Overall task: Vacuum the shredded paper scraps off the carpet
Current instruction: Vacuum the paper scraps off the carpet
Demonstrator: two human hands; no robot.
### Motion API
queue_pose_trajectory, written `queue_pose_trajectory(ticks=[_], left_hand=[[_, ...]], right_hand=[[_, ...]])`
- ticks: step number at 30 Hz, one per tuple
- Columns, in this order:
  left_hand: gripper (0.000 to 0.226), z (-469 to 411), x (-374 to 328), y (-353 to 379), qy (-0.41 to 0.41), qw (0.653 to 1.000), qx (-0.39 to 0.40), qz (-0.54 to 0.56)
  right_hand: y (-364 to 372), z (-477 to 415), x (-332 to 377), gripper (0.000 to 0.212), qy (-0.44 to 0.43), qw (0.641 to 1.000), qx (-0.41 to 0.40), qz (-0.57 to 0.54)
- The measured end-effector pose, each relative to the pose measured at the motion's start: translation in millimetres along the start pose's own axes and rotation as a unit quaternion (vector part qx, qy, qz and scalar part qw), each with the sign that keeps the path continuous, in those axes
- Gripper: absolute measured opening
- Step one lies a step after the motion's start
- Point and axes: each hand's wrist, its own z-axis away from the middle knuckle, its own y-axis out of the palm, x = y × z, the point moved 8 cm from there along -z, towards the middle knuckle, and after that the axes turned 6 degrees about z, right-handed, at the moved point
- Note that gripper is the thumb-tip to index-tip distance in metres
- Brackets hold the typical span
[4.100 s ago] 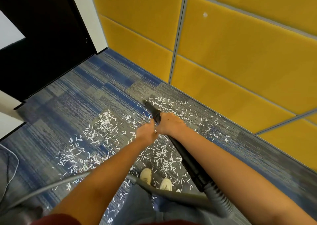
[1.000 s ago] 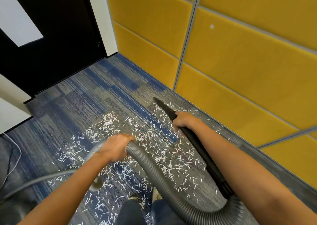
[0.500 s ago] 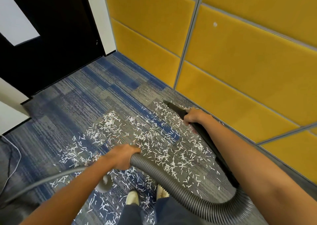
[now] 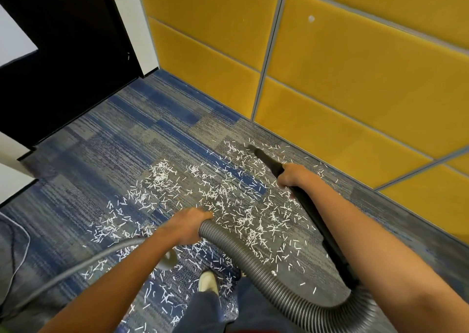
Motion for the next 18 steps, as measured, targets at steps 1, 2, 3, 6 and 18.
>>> queue_pose_trajectory(ticks=[1, 2, 3, 6, 18], left_hand=[[0.025, 1.2, 1.5, 0.5, 0.0, 1.0, -0.001, 0.0], [0.024, 2.4, 2.3, 0.7, 0.0, 1.0, -0.002, -0.001], [0.024, 3.9, 3.1, 1.1, 0.002, 1.0, -0.002, -0.004], [0.027, 6.7, 6.2, 4.4, -0.002, 1.0, 0.0, -0.003], [0.037, 14.2, 16.6, 12.8, -0.014, 1.0, -0.017, 0.004]], right_hand=[[1.7, 1.2, 0.8, 0.049, -0.001, 1.0, -0.006, 0.004], [4.2, 2.0, 2.5, 0.05, -0.004, 1.0, -0.01, 0.011], [8.1, 3.1, 5.1, 0.051, -0.006, 1.0, -0.01, 0.017], [20.0, 5.0, 13.7, 0.057, -0.015, 1.0, -0.008, 0.026], [42.0, 10.5, 48.6, 0.064, -0.084, 0.995, 0.026, 0.054]])
